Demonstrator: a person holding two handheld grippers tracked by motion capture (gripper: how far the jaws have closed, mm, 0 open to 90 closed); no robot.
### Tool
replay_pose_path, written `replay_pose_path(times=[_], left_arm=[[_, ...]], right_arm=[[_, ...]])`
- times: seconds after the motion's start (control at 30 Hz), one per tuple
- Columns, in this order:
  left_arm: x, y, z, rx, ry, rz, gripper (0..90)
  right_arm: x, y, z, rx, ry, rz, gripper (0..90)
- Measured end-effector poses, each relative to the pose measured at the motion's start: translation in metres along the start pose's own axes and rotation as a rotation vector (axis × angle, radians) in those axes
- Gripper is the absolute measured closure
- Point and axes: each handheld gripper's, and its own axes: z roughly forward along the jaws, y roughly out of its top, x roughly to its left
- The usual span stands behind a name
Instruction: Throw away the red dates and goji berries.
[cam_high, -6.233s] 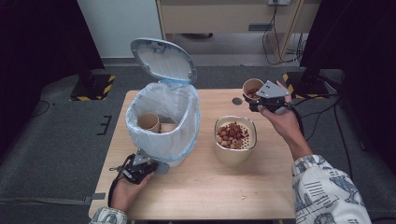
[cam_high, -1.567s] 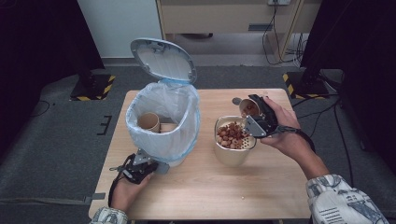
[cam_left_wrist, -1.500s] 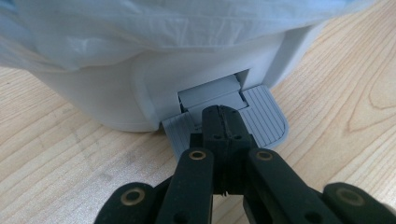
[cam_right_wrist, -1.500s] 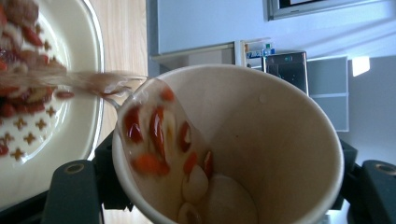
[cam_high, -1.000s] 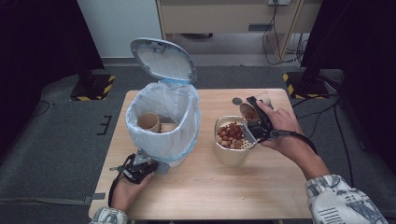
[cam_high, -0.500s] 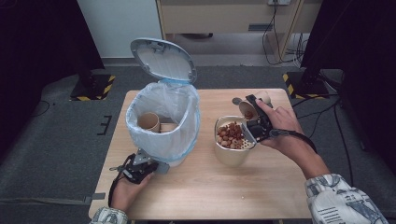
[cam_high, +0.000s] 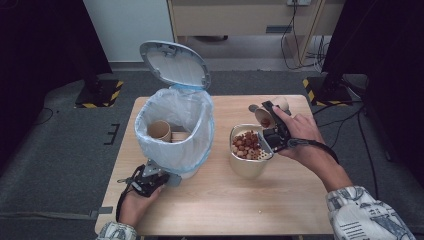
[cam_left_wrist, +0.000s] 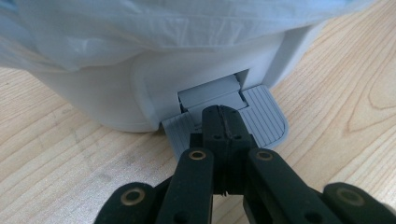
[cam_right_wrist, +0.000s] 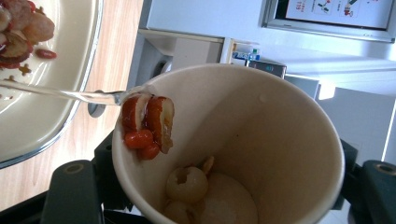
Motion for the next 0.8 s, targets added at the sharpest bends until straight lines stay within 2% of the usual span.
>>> replay_pose_path(times=[0.4,0.8], left_arm=[[0.0,0.0,0.0,0.0,0.0,-0.003,89.9],[0.0,0.0,0.0,0.0,0.0,-0.002,90.0]], right_arm=[[-0.007,0.002,0.001,-0.005,-0.011,-0.01,26.5],[-0.017,0.004,-0.005,-0.008,-0.042,-0.027,26.6]])
